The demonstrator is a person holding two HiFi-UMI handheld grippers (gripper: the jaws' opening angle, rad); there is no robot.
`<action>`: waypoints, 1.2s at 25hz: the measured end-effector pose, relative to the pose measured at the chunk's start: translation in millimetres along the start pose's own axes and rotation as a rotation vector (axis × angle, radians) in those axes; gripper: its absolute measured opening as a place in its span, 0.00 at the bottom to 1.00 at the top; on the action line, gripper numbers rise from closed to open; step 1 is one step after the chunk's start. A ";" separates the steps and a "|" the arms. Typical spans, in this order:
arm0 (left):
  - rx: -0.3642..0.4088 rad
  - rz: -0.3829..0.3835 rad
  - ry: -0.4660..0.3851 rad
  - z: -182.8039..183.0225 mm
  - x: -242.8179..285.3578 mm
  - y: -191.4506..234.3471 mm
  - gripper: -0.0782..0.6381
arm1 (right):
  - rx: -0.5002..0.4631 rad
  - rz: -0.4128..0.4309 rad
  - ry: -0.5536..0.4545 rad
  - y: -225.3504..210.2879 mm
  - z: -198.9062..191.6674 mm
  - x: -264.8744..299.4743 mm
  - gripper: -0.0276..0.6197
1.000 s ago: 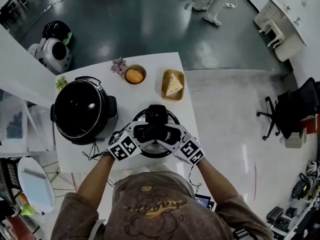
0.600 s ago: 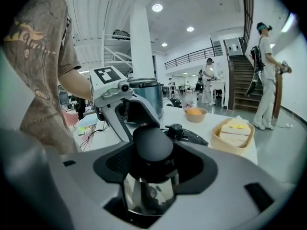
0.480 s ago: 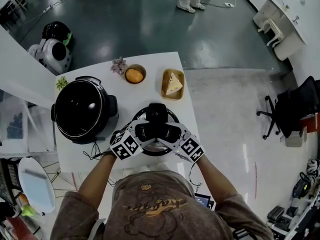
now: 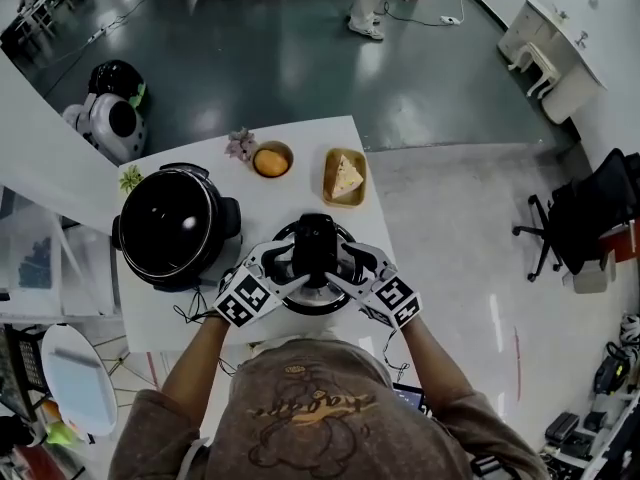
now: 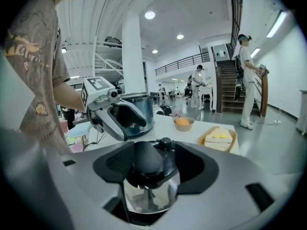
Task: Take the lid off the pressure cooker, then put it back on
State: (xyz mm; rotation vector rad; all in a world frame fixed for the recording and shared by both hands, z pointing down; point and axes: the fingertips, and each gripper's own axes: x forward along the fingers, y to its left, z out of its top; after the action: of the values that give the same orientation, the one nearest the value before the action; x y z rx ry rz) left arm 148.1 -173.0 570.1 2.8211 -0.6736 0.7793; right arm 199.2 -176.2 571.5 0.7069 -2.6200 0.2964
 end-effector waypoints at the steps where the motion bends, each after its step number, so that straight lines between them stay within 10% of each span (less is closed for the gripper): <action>1: -0.006 0.008 -0.017 3.7 -3.8 0.4 0.48 | 0.008 -0.012 -0.013 -0.7 3.2 -3.5 0.45; 15: -0.138 0.119 -0.183 21.1 -58.0 8.1 0.49 | 0.095 -0.133 -0.135 8.5 28.1 -42.9 0.45; 30: -0.082 0.073 -0.126 7.3 -53.6 -0.6 0.49 | 0.020 -0.079 -0.037 24.2 12.2 -30.1 0.45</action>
State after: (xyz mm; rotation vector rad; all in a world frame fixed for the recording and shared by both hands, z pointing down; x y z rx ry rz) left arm 110.6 -153.7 536.2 2.8029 -0.8121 0.5736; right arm 206.4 -146.4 545.1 0.8281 -2.6196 0.2885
